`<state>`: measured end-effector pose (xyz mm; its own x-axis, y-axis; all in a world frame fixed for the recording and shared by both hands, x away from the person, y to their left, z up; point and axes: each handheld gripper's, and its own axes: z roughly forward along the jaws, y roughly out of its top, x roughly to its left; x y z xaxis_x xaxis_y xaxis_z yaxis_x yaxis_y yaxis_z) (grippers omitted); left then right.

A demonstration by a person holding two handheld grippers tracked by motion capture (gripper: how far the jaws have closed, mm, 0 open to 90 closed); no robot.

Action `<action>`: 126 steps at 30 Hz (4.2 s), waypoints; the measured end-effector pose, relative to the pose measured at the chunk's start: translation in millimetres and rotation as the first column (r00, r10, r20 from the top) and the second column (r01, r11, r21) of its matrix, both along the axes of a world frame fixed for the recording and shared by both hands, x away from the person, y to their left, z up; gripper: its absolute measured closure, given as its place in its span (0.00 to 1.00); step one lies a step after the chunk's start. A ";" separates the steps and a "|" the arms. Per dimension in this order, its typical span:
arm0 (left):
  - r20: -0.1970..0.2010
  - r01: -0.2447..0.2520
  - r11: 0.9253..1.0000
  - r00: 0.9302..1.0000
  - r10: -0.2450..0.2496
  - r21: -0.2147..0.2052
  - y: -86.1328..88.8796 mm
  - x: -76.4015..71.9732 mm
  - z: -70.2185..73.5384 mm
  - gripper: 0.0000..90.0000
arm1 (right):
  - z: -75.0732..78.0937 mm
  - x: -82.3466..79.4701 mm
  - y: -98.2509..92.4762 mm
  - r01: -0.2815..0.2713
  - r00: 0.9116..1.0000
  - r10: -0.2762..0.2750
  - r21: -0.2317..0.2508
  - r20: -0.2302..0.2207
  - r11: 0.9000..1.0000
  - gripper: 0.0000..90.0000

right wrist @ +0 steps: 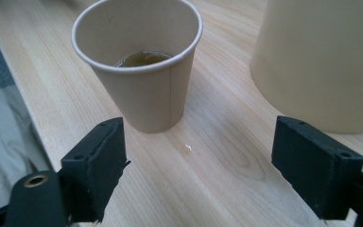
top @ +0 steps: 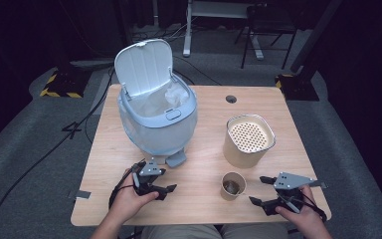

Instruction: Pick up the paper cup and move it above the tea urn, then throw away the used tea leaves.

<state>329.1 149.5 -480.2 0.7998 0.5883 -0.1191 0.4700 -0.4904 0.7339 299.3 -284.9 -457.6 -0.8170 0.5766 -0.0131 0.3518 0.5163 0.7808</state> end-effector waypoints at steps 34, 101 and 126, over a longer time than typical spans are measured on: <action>0.041 -0.012 0.993 0.999 0.007 0.114 -4.5 -0.3 -23.0 0.22 | -33.5 10.1 65.7 -0.020 0.998 0.015 0.084 0.061 0.996 0.30; 0.037 -0.003 0.993 0.999 -0.002 0.119 -7.3 3.4 -23.1 0.18 | 113.6 132.3 5.2 0.012 0.981 -0.028 0.085 0.190 0.996 0.32; 0.036 -0.001 0.993 0.999 -0.003 0.121 -7.9 4.0 -23.1 0.18 | 110.8 145.8 -2.6 0.055 0.918 0.033 -0.209 0.396 0.976 0.33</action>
<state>333.0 141.6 -503.3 0.8030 0.5957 -0.0179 0.4434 -0.5772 0.6857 445.1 -287.5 -346.8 -0.7128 0.5330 -0.4559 0.0442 0.6829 0.7292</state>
